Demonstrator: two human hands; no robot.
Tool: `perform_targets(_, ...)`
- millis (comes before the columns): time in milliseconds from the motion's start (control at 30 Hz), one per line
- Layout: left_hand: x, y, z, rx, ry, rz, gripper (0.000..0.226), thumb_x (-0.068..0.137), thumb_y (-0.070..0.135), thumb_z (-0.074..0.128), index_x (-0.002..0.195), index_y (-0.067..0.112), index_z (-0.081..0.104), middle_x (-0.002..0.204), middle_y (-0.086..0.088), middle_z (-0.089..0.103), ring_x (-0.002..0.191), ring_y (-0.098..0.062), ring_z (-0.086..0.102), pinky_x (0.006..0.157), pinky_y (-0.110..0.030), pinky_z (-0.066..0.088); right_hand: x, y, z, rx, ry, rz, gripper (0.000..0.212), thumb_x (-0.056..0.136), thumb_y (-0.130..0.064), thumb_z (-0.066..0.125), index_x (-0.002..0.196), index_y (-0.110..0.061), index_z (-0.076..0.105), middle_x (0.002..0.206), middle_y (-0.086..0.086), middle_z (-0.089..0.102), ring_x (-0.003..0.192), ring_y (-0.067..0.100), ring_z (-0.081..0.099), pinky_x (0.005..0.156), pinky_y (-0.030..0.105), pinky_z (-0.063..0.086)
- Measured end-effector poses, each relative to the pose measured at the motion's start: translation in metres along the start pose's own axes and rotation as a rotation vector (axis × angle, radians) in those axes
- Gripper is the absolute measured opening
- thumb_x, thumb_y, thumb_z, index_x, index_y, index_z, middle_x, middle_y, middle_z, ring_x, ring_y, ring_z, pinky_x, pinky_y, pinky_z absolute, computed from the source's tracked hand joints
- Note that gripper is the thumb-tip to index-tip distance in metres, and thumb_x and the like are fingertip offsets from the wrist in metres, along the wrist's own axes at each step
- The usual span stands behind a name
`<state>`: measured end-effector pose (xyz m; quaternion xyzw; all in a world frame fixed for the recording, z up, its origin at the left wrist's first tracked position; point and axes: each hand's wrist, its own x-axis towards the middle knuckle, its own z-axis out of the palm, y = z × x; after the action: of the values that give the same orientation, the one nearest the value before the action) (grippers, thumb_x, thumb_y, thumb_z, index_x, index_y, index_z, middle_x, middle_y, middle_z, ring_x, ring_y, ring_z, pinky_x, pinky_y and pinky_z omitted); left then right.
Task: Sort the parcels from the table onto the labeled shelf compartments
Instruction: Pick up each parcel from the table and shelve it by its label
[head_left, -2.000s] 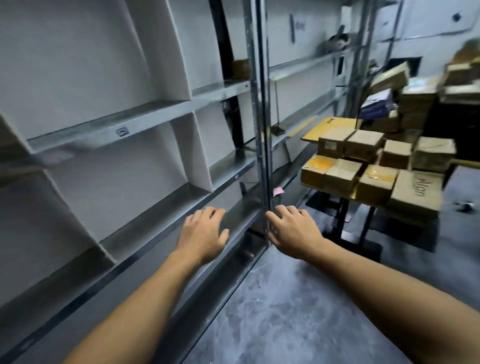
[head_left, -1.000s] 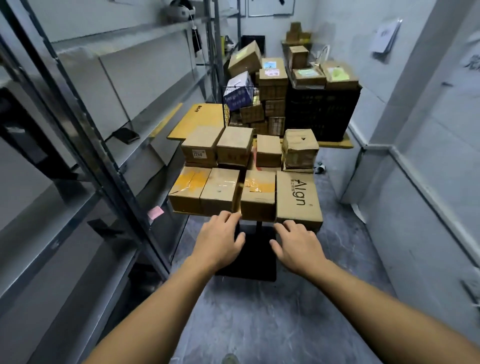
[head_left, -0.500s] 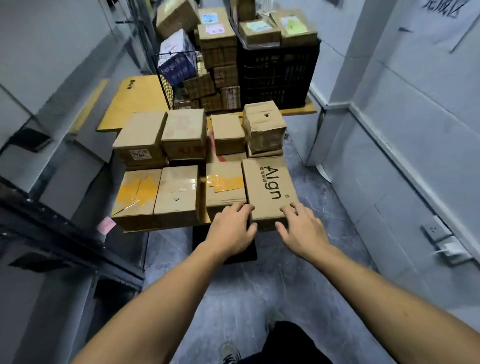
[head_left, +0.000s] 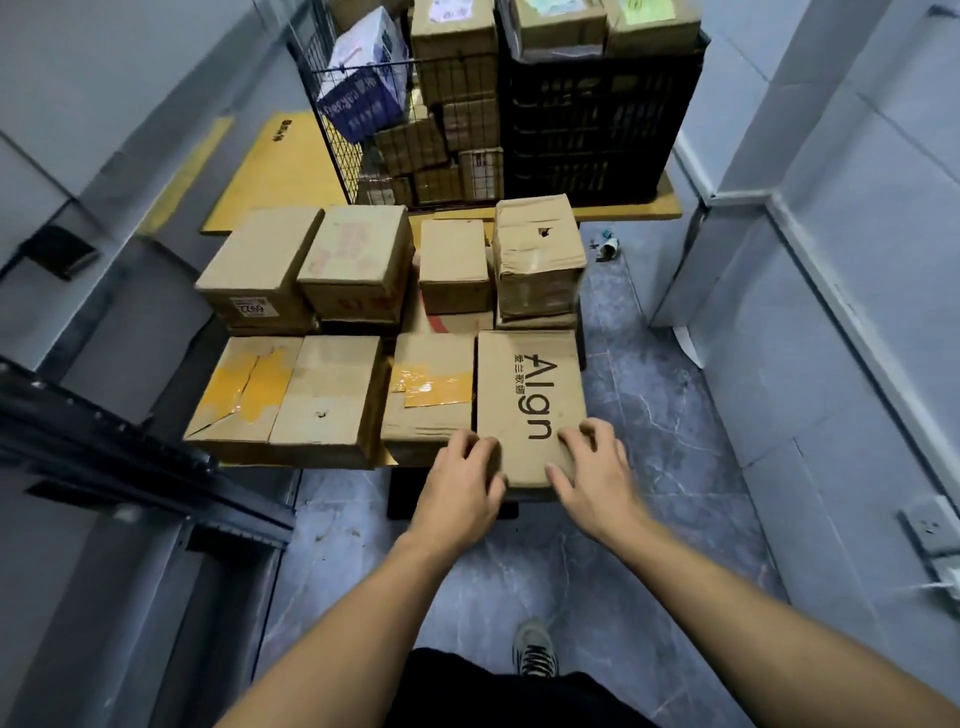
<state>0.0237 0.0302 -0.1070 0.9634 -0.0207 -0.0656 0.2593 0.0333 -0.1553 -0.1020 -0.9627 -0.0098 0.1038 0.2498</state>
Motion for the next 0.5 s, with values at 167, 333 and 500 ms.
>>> perform_targets(167, -0.002, -0.001, 0.011, -0.234, 0.037, -0.158, 0.049, 0.095, 0.036, 0.057, 0.141, 0.026, 0.045, 0.135, -0.001, 0.039, 0.122, -0.02, 0.046, 0.104, -0.033, 0.041, 0.01, 0.005, 0.008, 0.273, 0.009, 0.13, 0.062, 0.095, -0.033, 0.064, 0.151, -0.024, 0.038, 0.157, 0.013, 0.019, 0.141, 0.034, 0.033, 0.116, 0.041, 0.03)
perform_targets(333, -0.009, -0.001, 0.018, -0.286, 0.073, -0.153, 0.052, 0.097, 0.035, 0.056, 0.145, 0.026, 0.042, 0.143, 0.002, 0.043, 0.13, -0.016, 0.042, 0.107, -0.027, 0.033, 0.012, 0.008, 0.007, 0.408, -0.01, 0.187, 0.064, 0.095, -0.036, 0.064, 0.152, -0.025, 0.036, 0.146, 0.015, 0.04, 0.134, 0.032, 0.044, 0.107, 0.032, 0.034)
perform_targets(500, -0.019, 0.007, 0.016, -0.388, 0.114, -0.07, 0.049, 0.09, 0.04, 0.066, 0.136, 0.028, 0.053, 0.13, 0.008, 0.046, 0.118, -0.003, 0.045, 0.096, -0.01, 0.032, 0.009, 0.016, -0.003, 0.557, 0.092, 0.268, 0.054, 0.092, -0.043, 0.067, 0.141, -0.029, 0.048, 0.133, 0.012, 0.048, 0.123, 0.029, 0.052, 0.098, 0.028, 0.035)
